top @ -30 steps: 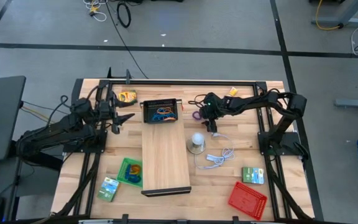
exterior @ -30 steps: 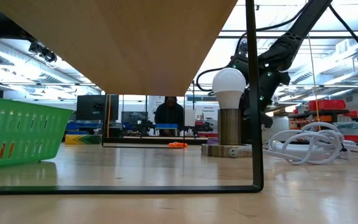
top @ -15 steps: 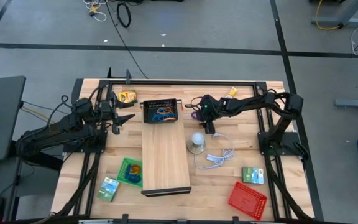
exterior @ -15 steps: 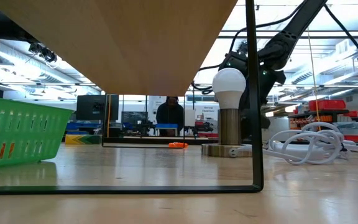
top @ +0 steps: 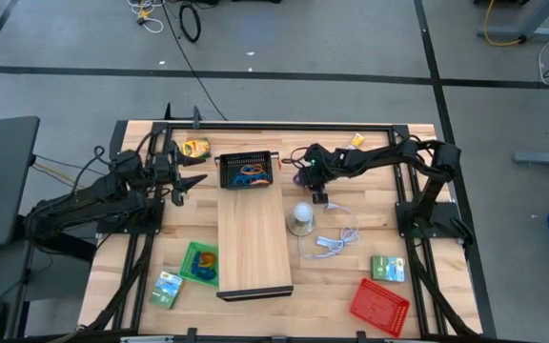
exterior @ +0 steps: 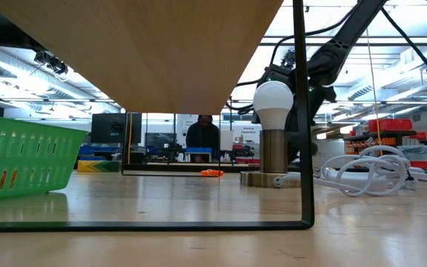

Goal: Pick & Place Office Desk Supplies
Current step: Put the purple spiral keychain into the green bin

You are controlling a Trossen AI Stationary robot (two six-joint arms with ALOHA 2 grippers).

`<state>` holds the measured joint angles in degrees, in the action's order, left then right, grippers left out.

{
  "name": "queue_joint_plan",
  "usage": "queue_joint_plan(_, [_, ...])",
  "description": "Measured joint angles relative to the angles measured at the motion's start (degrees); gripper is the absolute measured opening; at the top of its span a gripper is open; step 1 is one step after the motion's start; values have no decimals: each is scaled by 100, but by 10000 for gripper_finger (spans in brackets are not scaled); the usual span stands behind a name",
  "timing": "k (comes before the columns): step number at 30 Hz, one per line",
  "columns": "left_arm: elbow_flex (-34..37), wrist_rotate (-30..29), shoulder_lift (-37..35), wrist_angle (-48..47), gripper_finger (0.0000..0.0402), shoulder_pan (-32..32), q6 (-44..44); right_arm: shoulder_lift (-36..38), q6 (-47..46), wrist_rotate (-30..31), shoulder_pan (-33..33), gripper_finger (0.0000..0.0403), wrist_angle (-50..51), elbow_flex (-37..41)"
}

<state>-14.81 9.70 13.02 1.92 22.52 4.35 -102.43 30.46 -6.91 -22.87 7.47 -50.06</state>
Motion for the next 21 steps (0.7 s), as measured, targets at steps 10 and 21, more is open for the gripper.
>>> queue_joint_plan(10, [-1, -24, 0, 4, 223, 0, -71, 22, -523, 840, 342, 7, 223, -44])
queue_joint_plan(21, [-2, 60, 0, 4, 223, -2, -95, 308, -1349, 2106, 819, 1, 964, -7])
